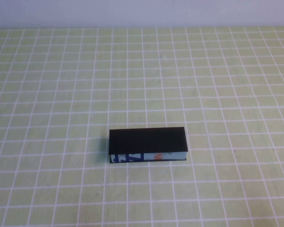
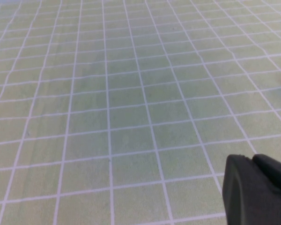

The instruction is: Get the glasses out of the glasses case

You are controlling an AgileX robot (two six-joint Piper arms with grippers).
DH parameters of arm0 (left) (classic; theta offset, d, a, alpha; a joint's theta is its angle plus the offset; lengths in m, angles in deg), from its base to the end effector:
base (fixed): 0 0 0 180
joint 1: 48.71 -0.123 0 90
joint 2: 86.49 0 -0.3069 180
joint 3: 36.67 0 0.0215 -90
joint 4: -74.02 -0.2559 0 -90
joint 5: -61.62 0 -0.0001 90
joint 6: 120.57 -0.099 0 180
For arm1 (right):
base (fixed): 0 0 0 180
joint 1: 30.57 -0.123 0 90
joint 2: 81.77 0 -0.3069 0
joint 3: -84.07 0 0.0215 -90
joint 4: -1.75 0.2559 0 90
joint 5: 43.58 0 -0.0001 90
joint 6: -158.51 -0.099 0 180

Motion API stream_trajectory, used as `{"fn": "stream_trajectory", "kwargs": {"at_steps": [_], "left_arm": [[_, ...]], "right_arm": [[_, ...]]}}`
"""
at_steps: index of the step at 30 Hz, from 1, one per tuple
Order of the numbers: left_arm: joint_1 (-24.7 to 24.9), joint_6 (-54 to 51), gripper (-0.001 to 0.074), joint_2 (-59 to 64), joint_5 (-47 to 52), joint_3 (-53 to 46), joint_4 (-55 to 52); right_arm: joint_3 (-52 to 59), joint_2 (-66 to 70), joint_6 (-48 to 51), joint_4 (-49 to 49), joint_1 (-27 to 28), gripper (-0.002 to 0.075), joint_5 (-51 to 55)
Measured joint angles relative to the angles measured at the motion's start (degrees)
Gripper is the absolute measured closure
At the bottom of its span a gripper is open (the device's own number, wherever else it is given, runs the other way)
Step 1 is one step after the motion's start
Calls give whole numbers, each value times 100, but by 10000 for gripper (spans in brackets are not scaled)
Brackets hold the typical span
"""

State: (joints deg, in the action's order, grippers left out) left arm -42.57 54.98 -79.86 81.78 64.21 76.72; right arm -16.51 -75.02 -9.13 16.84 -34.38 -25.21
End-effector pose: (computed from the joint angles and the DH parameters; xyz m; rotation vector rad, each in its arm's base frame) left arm 0.0435 -0.0063 0.1716 0.1411 1.8432 -0.0664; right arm 0.0442 0.0111 0.1737 -0.0871 1.8137 0.1463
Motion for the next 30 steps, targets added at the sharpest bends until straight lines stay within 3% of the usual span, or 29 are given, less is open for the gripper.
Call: {"fn": "stream_trajectory", "kwargs": {"at_steps": [4,10,16,22,30], "left_arm": [[0,0,739,0,-46,0,209],[0,232,739,0,-819,-11,2113],[0,388,739,-10,-1332,-11,3187],[0,445,739,927,55,866,3363],[0,-788,739,3919,1882,3089,3227]], "right_arm": [[0,0,0,0,0,743,0],[0,0,0,0,0,743,0],[0,0,0,0,0,743,0],[0,0,0,0,0,743,-7],[0,0,0,0,0,743,-7]]}}
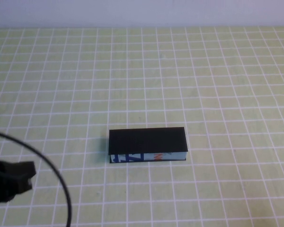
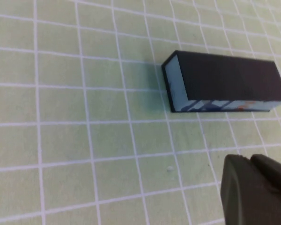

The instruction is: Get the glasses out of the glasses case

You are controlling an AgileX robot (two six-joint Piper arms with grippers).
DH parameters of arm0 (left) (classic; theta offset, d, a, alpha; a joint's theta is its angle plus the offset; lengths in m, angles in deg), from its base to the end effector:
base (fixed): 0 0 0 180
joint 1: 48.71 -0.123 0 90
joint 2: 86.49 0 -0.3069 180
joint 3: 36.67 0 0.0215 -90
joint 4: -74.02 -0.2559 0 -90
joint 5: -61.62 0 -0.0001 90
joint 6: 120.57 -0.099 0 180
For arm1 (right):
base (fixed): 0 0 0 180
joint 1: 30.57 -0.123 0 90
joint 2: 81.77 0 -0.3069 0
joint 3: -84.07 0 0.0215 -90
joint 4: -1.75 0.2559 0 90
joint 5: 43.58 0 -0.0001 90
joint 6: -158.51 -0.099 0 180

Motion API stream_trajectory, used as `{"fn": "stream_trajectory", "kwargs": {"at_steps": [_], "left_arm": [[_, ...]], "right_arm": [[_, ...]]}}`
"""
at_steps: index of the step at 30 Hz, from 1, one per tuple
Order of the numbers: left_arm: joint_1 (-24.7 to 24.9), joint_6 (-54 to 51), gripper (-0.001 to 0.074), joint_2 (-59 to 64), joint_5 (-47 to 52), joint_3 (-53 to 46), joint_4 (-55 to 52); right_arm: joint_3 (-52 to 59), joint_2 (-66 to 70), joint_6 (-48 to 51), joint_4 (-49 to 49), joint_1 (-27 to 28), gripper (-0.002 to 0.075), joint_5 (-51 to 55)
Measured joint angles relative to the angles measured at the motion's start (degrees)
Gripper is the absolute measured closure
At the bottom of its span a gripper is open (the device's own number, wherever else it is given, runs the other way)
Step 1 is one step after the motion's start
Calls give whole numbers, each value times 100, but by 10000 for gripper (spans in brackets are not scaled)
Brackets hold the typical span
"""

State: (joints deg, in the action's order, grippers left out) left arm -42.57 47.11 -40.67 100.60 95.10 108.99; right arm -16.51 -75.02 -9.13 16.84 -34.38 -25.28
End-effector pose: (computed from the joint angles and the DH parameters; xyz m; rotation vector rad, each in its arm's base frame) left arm 0.1115 -0.0479 0.2901 0.0082 2.2471 -0.6229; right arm 0.0442 0.0111 0.1739 -0.0868 1.8125 0.1461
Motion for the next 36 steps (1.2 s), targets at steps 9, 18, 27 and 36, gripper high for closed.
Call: {"fn": "stream_trajectory", "kwargs": {"at_steps": [9,18,27,36], "left_arm": [[150,-2632,739,3470,279,1841,1419],[441,-3777,739,6216,568,3714,2335],[447,-3999,739,7597,944,4753,2517],[447,-3916,739,7744,1238,4850,2125]], "right_arm": [[0,0,0,0,0,743,0],[0,0,0,0,0,743,0],[0,0,0,0,0,743,0],[0,0,0,11,0,743,-184]]}}
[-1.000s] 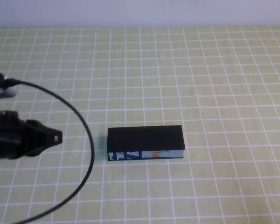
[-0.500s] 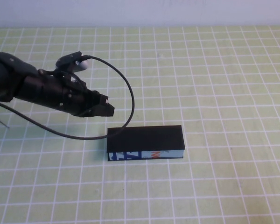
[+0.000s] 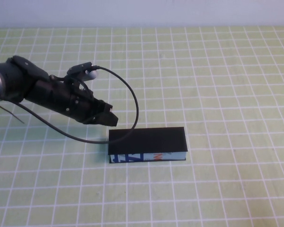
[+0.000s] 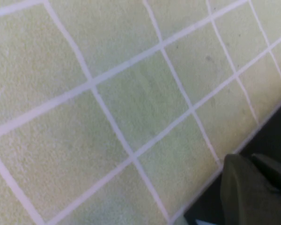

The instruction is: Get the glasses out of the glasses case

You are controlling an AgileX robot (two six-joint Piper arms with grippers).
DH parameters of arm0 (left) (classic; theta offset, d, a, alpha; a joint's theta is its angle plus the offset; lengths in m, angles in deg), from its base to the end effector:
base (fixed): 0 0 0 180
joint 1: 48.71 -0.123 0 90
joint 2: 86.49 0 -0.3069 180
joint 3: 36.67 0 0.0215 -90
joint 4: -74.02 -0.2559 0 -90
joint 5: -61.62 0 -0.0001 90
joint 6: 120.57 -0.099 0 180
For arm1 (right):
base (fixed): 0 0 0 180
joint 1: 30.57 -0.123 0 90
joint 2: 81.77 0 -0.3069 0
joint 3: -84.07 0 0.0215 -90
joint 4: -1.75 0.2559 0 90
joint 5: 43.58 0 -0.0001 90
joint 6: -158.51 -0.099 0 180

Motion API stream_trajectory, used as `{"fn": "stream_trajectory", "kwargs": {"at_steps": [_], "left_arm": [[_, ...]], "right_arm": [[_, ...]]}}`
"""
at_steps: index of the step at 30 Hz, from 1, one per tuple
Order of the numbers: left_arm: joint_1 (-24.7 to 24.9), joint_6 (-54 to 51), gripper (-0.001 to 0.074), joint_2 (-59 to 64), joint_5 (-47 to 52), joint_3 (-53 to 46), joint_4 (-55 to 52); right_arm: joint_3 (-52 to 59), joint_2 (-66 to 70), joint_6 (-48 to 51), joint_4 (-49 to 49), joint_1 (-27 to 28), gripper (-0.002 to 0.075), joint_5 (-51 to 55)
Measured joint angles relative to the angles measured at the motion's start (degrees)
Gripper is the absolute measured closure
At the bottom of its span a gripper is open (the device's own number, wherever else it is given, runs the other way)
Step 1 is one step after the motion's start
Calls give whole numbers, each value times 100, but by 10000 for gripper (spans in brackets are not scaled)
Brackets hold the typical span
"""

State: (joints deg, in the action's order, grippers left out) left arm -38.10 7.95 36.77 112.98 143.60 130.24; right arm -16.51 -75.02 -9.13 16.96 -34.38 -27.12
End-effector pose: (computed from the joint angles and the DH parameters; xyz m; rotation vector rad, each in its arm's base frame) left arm 0.4039 -0.1411 0.1886 0.6183 2.5428 -0.9719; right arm 0.0450 0.0104 0.1769 -0.0778 1.7816 0.1425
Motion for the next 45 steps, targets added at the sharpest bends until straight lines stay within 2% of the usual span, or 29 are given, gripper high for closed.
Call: {"fn": "stream_trajectory", "kwargs": {"at_steps": [3,8,14,19,24,32,36,39,45], "left_arm": [[0,65,739,5,63,0,-183],[0,159,739,74,118,9,-320],[0,173,739,204,182,9,-366],[0,186,739,204,161,9,-366],[0,199,739,204,161,9,-366],[0,199,739,204,123,9,-366],[0,199,739,204,113,9,-366],[0,199,739,204,113,9,-366],[0,199,739,204,113,9,-366]], "right_arm": [[0,0,0,417,0,743,-435],[0,0,0,2036,0,743,-966],[0,0,0,3185,0,743,-1323],[-632,480,0,3611,10,743,-200],[-1773,2063,128,3110,10,743,1410],[-3685,5153,1793,2861,-51,743,2815],[-4611,6430,2009,2832,-646,743,2885],[-5307,7338,1987,2559,-1482,743,2681],[-6474,8778,2215,992,-3182,743,2453]]}}
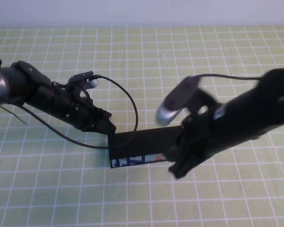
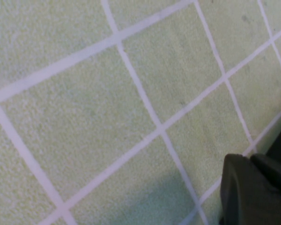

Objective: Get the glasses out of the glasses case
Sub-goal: Pick up the glasses from the glasses case

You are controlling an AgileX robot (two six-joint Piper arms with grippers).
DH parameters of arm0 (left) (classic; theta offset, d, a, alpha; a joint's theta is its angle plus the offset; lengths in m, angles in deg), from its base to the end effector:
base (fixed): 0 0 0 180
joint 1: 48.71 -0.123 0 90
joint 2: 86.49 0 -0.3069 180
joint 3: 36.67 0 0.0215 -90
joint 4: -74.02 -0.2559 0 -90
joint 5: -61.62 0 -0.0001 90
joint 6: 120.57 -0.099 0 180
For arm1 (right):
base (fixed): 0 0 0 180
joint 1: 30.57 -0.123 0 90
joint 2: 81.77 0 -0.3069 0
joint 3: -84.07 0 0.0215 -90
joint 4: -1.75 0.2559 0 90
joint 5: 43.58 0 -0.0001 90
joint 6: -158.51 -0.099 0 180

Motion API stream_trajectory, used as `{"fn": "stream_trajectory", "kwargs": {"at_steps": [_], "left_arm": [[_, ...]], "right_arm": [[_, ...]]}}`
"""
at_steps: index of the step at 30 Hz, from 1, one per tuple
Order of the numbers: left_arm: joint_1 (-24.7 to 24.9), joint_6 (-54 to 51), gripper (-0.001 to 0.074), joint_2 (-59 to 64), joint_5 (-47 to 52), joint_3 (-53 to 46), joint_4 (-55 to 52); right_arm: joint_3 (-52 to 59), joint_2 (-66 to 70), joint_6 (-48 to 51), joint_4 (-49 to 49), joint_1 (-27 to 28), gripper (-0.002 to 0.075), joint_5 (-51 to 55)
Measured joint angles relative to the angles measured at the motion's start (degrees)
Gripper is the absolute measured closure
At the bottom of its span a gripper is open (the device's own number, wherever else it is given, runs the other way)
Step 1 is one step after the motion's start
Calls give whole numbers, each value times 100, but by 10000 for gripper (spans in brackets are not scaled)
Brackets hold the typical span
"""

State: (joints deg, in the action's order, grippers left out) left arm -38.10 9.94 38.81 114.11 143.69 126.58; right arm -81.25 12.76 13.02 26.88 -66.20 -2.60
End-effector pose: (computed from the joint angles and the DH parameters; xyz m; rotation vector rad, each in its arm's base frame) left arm 0.4027 -0.1389 0.1709 0.6433 2.6235 -0.9549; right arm 0.2474 0.2113 0.2849 -1.2041 2.2936 0.4972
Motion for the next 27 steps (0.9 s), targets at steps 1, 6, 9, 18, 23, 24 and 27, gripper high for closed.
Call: {"fn": "stream_trajectory", "kwargs": {"at_steps": [1,6,9,18,23,24,27], "left_arm": [[0,0,739,0,0,0,0],[0,0,739,0,0,0,0],[0,0,739,0,-23,0,0],[0,0,739,0,-70,0,0],[0,0,739,0,-83,0,0],[0,0,739,0,-83,0,0],[0,0,739,0,-92,0,0]], "right_arm": [[-137,195,68,-323,-193,743,0],[-455,850,386,-1177,-545,685,-166],[-503,1035,848,-1197,-559,576,-354],[-506,1281,2212,-1189,-563,411,-1288],[-516,1438,2549,-1173,-563,407,-1441],[-516,1464,2573,-1173,-563,407,-1451],[-526,1560,2719,-1173,-563,407,-1476]]}}
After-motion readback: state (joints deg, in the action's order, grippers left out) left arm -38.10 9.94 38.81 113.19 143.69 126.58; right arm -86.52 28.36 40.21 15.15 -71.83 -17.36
